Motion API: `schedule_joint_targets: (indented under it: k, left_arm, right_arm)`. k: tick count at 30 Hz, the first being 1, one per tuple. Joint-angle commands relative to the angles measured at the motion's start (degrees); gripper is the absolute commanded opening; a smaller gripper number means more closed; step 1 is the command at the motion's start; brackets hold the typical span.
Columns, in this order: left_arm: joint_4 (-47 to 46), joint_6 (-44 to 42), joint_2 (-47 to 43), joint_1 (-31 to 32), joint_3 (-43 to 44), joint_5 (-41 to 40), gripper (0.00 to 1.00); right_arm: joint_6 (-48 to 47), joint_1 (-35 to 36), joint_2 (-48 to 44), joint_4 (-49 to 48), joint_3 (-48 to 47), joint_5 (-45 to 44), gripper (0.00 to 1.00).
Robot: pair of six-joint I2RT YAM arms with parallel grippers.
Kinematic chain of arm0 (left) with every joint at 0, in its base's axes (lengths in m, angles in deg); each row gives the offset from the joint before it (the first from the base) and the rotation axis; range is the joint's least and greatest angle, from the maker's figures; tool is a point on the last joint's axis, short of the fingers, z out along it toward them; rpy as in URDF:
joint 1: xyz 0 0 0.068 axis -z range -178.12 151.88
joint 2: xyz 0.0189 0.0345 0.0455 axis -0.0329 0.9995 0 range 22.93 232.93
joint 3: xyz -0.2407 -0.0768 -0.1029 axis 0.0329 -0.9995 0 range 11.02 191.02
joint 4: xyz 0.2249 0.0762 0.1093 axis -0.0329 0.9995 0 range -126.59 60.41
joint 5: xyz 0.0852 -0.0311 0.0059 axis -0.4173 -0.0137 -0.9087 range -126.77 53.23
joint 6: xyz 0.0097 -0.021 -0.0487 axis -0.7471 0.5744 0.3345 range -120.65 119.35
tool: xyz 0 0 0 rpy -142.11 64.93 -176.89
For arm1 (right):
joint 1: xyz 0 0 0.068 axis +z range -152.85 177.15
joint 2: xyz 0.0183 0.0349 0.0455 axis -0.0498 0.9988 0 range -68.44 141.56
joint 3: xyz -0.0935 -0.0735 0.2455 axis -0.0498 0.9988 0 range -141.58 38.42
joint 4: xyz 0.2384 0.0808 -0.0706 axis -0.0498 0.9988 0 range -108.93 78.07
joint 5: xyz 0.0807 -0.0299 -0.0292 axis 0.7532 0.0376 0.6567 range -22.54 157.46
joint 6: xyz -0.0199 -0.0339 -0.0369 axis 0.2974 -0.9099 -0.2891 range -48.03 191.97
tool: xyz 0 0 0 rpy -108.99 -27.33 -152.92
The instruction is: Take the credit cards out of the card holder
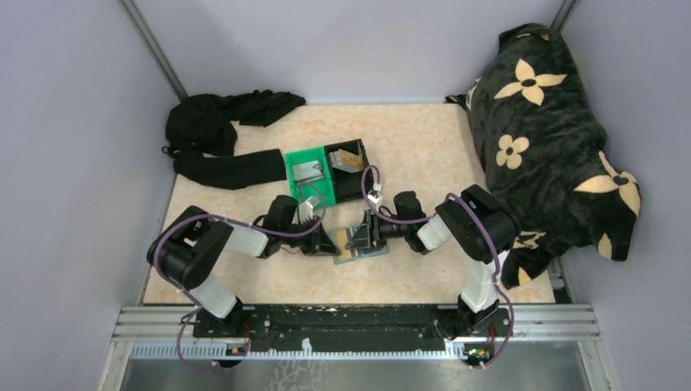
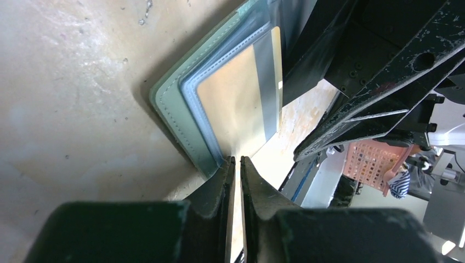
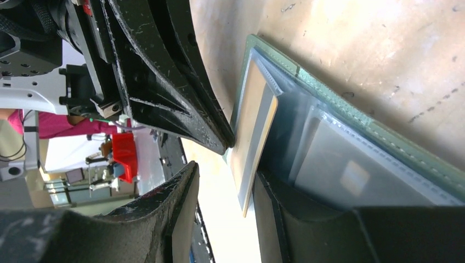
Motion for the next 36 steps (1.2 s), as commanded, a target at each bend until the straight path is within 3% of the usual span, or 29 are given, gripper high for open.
schedule_joint_targets:
  k: [1, 36]
  left_arm:
    - [7.1, -3.5, -0.7, -0.3, -1.2, -6.7, 0.15]
    - [7.9, -4.5, -1.5, -1.9, -1.6, -6.2, 0.14]
  right_arm:
    - [-0.8, -0.9, -1.3, 0.5, 1.4, 2.6, 0.41]
    - [-1.2, -3.0, -1.7, -0.1, 3.1, 2.1, 0.37]
